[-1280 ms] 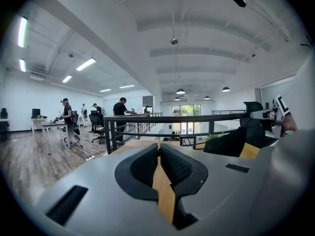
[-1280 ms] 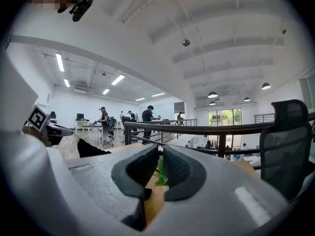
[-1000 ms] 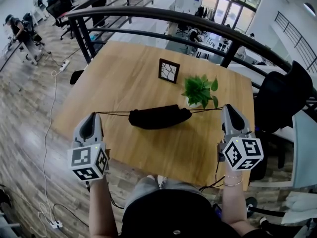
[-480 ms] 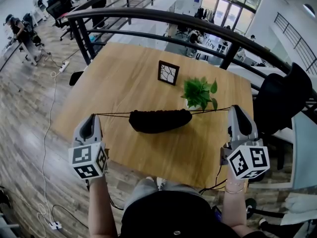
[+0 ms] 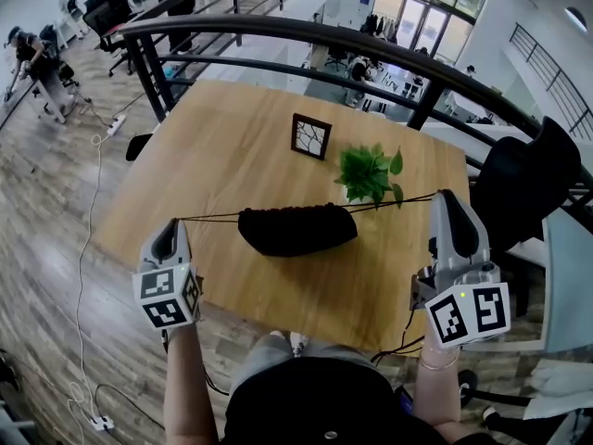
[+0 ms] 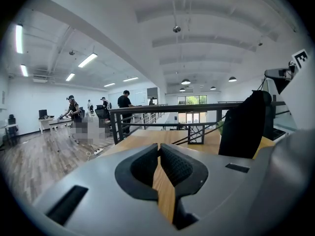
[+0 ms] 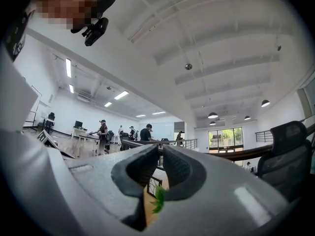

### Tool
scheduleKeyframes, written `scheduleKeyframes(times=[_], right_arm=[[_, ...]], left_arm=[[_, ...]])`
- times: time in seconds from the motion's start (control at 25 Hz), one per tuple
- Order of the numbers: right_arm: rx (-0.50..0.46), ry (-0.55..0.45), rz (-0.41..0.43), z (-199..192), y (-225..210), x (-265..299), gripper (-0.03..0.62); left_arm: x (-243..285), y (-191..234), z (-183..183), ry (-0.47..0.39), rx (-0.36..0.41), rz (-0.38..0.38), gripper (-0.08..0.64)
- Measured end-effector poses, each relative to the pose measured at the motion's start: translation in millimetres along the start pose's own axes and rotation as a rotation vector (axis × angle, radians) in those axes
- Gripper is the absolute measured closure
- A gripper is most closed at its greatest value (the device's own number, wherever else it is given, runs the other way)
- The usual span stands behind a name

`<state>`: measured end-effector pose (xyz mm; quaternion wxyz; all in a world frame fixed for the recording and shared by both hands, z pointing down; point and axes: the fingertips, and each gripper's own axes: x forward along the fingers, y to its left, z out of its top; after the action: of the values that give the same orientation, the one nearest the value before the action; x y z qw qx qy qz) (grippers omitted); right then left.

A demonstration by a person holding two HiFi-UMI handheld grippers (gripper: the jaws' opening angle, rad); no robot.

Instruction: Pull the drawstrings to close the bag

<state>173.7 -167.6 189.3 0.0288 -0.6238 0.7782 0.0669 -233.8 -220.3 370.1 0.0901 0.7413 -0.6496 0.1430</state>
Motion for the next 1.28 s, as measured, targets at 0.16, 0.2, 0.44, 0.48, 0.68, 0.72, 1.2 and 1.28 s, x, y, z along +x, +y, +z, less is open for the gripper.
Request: scheduleKeyframes(times=[0.16, 0.2, 0.44, 0.48, 0.68, 0.72, 1.2, 1.28], right_arm=[[-0.019, -0.03, 0.015, 10.7, 9.6, -1.1, 0.563], [-0.026, -0.036, 0.018, 13.4, 11.7, -1.3, 0.563], [-0.037, -0.064, 0.034, 24.0, 16.8, -1.5, 0.563], [-0.039, -0.069, 0.034, 26.0, 17.3, -1.8, 0.563], [-0.063, -0.096, 0.035, 37.2, 20.8, -4.0, 0.565], [-0.067, -0.101, 0.034, 39.2, 20.8, -4.4, 0.565], [-0.12, -0.159, 0.027, 63.0, 24.4, -9.4, 0.565], [-0.127, -0.17, 0.026, 66.9, 26.1, -10.4, 0.565]], left_arm=[[1.5, 3.7, -15.4, 0.033, -0.008, 0.01, 0.529], [1.8, 4.3, -19.0, 0.039, -0.014, 0.011, 0.529], [4.2, 3.6, -29.5, 0.055, -0.038, 0.009, 0.529], [5.2, 3.2, -32.4, 0.063, -0.039, 0.008, 0.529], [10.0, -0.1, -42.9, 0.087, -0.033, -0.002, 0.529], [11.1, -1.1, -44.7, 0.092, -0.031, -0.005, 0.529], [18.6, -10.6, -67.6, 0.16, -0.035, -0.042, 0.531], [19.4, -9.1, -69.1, 0.162, -0.036, -0.039, 0.531]])
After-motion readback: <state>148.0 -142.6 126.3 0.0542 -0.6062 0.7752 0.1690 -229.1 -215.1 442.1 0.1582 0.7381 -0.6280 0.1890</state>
